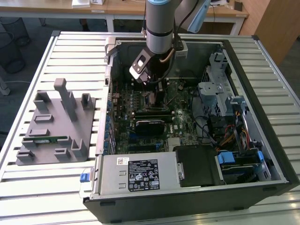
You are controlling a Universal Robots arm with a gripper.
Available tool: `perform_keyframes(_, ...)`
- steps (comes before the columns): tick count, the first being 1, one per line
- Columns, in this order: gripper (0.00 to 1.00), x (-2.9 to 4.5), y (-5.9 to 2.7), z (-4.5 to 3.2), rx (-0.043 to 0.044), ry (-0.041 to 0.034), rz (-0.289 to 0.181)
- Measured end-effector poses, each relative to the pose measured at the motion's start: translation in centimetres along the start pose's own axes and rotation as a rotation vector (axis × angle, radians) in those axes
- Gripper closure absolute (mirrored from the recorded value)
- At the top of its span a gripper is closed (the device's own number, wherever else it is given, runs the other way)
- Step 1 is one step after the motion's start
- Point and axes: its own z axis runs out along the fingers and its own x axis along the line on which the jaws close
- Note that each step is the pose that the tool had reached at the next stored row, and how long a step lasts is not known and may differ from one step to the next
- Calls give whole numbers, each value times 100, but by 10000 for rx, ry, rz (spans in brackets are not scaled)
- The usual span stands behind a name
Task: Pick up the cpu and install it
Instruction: 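Place the cpu into insertion slot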
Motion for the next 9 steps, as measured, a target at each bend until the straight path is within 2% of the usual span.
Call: perform_keyframes(9, 46, 43, -9, 41, 0, 0, 14)
